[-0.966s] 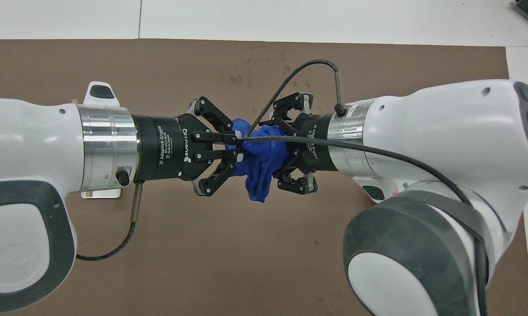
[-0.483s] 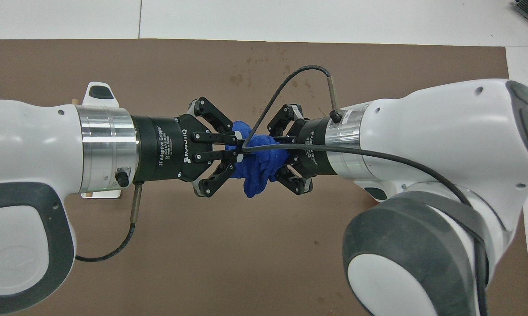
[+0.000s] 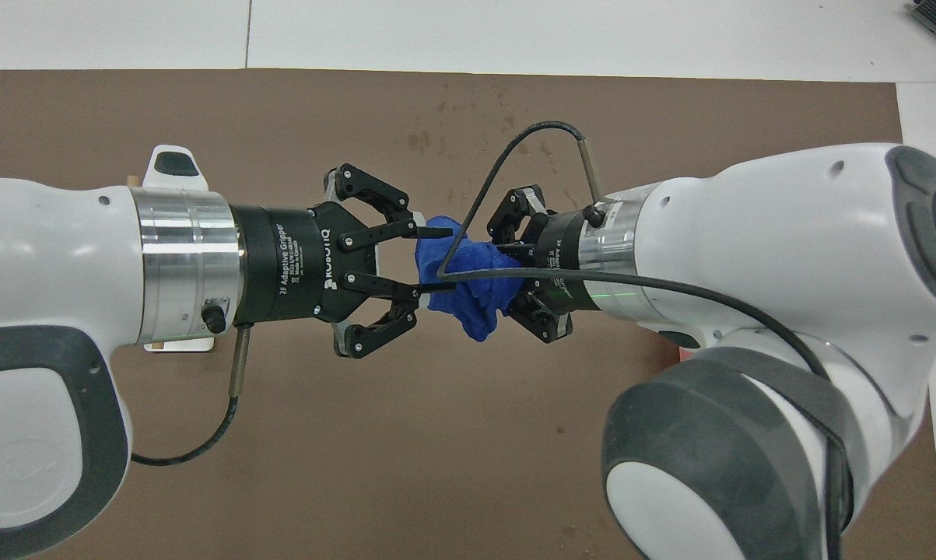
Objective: Wipe water with towel using both arms
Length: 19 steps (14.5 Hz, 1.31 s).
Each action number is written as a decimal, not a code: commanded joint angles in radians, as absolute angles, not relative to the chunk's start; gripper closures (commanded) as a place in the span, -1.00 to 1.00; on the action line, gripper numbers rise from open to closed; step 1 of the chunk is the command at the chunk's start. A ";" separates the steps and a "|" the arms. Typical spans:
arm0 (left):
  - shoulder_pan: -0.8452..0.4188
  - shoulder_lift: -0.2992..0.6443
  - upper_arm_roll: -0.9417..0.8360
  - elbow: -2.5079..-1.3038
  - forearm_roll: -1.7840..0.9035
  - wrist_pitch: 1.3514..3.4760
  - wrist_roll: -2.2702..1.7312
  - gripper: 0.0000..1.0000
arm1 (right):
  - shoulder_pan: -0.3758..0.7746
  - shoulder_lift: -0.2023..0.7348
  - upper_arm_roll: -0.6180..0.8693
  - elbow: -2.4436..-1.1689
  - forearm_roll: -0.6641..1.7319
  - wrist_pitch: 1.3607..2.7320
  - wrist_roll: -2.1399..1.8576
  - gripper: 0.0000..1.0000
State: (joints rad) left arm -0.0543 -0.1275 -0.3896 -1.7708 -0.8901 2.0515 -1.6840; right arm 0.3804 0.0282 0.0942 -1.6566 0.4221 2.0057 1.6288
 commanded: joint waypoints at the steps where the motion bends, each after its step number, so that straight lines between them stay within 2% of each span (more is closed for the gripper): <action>1: -0.051 -0.144 -0.379 -1.779 -0.826 2.059 -1.687 -1.00 | 0.365 0.012 0.094 -1.664 0.377 2.010 1.545 1.00; 4: -0.051 -0.141 -0.379 -1.784 -0.585 2.071 -1.594 -1.00 | 0.327 0.017 0.092 -1.690 0.374 2.084 1.383 1.00; 7: 0.001 -0.140 -0.373 -1.787 -0.520 2.069 -1.409 -1.00 | 0.296 0.044 0.092 -1.710 0.373 2.173 1.226 1.00; 12: 0.020 -0.135 -0.373 -1.769 -0.287 1.985 -1.100 -1.00 | 0.271 0.181 0.092 -1.703 0.359 2.412 0.984 1.00; 17: 0.086 -0.100 -0.338 -1.669 -0.166 1.794 -0.613 -1.00 | 0.259 0.322 0.092 -1.695 0.278 2.597 0.853 1.00; 19: 0.001 -0.091 -0.205 -1.646 -0.123 1.761 -0.456 -1.00 | 0.238 0.366 0.092 -1.697 0.278 2.632 0.763 1.00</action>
